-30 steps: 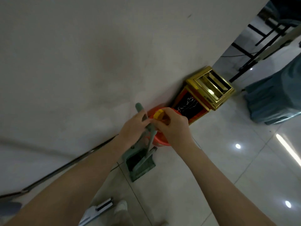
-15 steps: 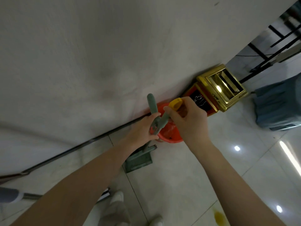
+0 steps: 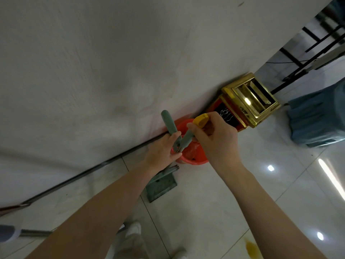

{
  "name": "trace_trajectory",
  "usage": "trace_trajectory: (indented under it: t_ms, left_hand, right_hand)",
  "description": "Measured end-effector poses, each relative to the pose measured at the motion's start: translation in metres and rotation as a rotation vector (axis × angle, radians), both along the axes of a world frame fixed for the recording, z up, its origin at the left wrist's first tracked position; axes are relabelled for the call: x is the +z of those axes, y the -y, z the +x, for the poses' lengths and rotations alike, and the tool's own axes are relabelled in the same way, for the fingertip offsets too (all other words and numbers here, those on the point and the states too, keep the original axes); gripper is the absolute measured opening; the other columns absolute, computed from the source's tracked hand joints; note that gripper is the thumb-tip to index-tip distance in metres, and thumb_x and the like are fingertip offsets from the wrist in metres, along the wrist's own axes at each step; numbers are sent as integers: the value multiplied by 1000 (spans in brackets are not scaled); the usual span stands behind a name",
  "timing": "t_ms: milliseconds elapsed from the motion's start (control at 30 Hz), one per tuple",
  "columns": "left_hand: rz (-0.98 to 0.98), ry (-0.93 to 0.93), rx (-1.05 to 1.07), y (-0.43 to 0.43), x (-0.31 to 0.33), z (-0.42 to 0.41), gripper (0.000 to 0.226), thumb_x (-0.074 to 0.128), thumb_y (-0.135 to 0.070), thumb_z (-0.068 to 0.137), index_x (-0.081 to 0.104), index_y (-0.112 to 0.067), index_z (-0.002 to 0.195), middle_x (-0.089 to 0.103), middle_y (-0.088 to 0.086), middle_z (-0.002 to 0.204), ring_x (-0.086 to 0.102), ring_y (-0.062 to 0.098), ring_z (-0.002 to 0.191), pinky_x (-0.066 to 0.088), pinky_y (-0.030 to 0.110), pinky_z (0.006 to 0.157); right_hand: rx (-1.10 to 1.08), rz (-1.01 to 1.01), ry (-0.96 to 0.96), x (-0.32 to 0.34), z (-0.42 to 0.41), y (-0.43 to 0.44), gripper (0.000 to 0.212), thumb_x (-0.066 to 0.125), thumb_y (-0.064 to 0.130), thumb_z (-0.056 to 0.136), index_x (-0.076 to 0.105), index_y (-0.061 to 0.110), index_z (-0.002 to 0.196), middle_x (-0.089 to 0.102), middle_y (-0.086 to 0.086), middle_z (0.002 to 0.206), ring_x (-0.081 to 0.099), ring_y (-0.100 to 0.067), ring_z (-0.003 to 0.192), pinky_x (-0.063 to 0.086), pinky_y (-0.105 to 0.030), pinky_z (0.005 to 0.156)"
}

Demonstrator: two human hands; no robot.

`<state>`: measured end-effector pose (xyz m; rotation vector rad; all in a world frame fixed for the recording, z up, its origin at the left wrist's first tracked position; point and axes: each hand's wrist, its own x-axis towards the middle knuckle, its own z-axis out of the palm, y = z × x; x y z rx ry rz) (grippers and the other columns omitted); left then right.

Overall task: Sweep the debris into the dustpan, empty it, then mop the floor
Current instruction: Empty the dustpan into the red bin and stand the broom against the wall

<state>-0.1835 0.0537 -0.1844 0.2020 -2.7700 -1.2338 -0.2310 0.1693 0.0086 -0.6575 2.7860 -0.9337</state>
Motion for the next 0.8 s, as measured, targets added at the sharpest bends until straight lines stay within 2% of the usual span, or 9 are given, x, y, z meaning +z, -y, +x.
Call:
trace_trajectory:
  t_ms: [167, 267, 433, 600, 700, 800]
  left_hand:
    - [10, -1, -24, -2, -3, -6, 68, 65, -36, 85, 29, -23, 141, 54, 9, 116, 61, 20, 93, 57, 39, 79]
    - [-24, -9, -68, -2, -3, -11, 63, 64, -35, 86, 33, -21, 139, 55, 10, 119, 62, 20, 94, 56, 39, 80]
    - [-25, -14, -79, -2, -3, -19, 57, 62, -33, 87, 35, -21, 135, 54, 6, 113, 60, 13, 82, 57, 33, 74]
    - [-26, -17, -44, 5, -1, -35, 56, 61, -37, 87, 35, -23, 134, 55, 3, 105, 60, 12, 79, 57, 32, 73]
    - [-70, -47, -49, 10, 5, -45, 53, 64, -31, 87, 39, -19, 131, 60, 5, 105, 63, 15, 87, 56, 31, 80]
    - [-90, -50, -44, 14, 12, -52, 49, 64, -27, 87, 39, -21, 128, 61, 1, 107, 64, 14, 90, 56, 31, 80]
  right_hand:
    - [-8, -4, -4, -1, -8, 2, 25, 62, 42, 87, 55, 20, 95, 62, 9, 78, 64, -9, 72, 57, -34, 72]
    - [-41, -22, 1, -1, -13, 2, 24, 63, 41, 87, 53, 20, 93, 62, 8, 78, 65, -9, 72, 58, -35, 73]
    - [-54, -42, -2, -4, -23, 8, 27, 66, 40, 86, 54, 17, 94, 65, 3, 80, 67, -13, 72, 59, -37, 71]
    - [-50, -51, -50, -3, -36, 15, 28, 65, 39, 87, 57, 16, 100, 59, 10, 79, 59, -3, 71, 53, -25, 70]
    - [-33, -41, -82, -6, -40, 20, 37, 65, 38, 87, 55, 16, 115, 57, 13, 86, 53, 0, 70, 48, -19, 70]
    - [-19, 37, -186, -5, -44, 26, 45, 59, 38, 92, 46, 21, 131, 55, 13, 93, 50, -2, 75, 37, -12, 66]
